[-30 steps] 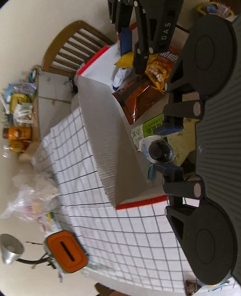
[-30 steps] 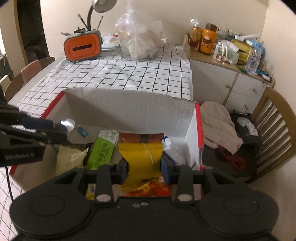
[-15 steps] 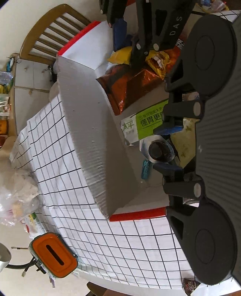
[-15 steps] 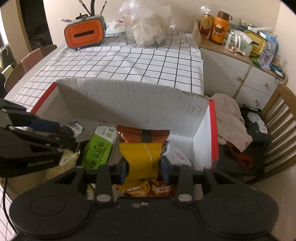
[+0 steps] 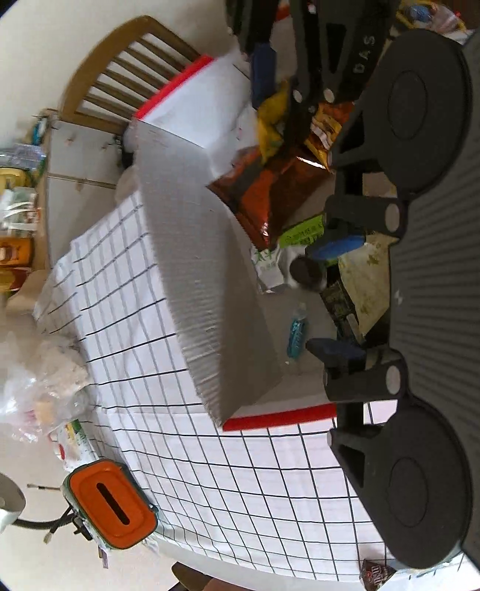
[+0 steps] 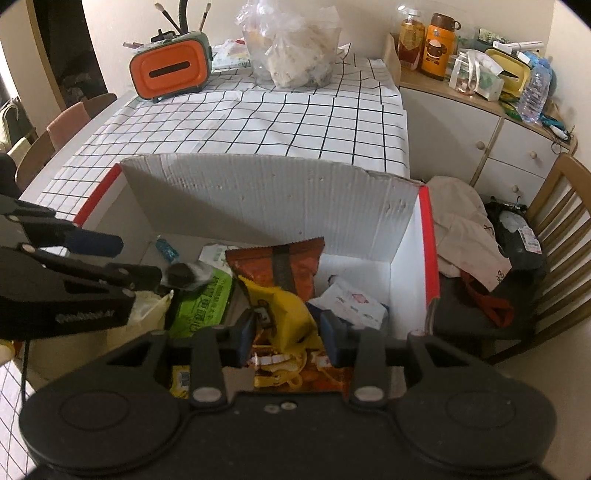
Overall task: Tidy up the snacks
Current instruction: 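Move both grippers back to the remaining snacks on the table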
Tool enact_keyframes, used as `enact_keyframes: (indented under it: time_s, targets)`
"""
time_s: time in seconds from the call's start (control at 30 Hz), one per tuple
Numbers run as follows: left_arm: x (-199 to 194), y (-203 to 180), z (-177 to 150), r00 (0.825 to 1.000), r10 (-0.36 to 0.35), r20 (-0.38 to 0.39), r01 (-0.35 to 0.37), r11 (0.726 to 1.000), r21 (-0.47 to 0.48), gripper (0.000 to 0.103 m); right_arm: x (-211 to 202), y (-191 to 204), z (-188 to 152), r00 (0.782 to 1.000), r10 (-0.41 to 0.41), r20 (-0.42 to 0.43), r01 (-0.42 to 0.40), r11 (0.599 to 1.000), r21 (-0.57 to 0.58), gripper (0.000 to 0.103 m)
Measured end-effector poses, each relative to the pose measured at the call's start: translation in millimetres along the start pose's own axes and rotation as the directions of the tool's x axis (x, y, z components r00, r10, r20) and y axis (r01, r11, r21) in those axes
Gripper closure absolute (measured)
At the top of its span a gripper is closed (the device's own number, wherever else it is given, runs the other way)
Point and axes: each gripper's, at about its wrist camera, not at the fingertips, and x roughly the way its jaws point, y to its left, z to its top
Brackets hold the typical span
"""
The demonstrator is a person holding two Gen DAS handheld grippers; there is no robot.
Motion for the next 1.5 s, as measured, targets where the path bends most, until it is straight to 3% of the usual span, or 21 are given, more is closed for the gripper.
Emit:
enact_keyframes:
  time_s: [0.33,0.47,0.6,0.9,1.1,1.5]
  targets:
    - [-46.6,11.4,-16.3,0.992,-0.024,0.123,0.026,1.000,-0.013,0.039,-30.5,10.6,-7.3,0.997,0.023,0.076,-0.023,1.000,0.001,0.065]
    - [-68.1,16.6,-25.3,0.984,-0.026,0.176,0.027,1.000,-0.002,0.039,-48.3,20.2,-9.6,0.992,0.048,0.118,-0.048,0.999,-0.004,0.064]
    - [-89.3,23.0,-38.0,0.972,-0.023,0.235,0.020,1.000,0.011,0.031,-66.3,32.2,-11.4,0.984,0.075,0.161,-0.075,0.997,-0.006,0.063]
    - [-127.9,49.4,-72.7,0.941,-0.012,0.338,0.000,0.999,0.035,0.024,-97.7,74.1,-19.4,0.964,0.113,0.241,-0.107,0.993,-0.041,0.059]
    - [-141.1,79.7,-99.0,0.933,-0.008,0.360,-0.005,0.999,0.036,0.020,-101.7,112.9,-23.2,0.958,0.132,0.253,-0.120,0.991,-0.065,0.049]
    - [-140.9,180.8,-153.5,0.938,0.033,0.345,-0.031,0.999,-0.012,0.018,-76.9,202.3,-22.7,0.961,0.194,0.196,-0.176,0.979,-0.102,0.048]
